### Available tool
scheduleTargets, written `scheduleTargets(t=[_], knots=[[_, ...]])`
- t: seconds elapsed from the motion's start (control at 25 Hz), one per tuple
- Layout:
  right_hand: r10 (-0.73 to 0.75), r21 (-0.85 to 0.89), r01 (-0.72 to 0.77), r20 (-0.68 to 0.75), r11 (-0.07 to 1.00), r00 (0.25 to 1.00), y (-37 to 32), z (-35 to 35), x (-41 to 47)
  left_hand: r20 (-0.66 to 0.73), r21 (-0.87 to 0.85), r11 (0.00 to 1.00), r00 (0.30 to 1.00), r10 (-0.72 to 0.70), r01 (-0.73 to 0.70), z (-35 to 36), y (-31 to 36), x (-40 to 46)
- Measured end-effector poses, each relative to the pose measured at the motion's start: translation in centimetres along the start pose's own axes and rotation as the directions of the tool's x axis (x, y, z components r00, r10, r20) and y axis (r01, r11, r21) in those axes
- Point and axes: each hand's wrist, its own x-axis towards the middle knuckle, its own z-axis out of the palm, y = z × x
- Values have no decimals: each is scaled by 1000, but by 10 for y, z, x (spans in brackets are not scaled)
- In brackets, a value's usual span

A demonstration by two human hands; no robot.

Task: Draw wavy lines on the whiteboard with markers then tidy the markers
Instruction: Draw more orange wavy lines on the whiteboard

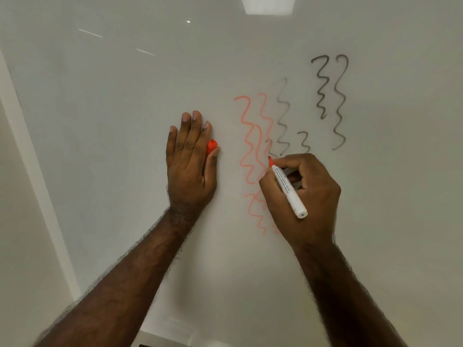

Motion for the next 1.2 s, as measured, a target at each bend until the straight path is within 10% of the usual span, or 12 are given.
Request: scheduleTargets(t=[1.2], knots=[[-4,-73,1,-40,997,999,53,-37,-65,-31,15,1000,999,6,-6,0,1,-9]])
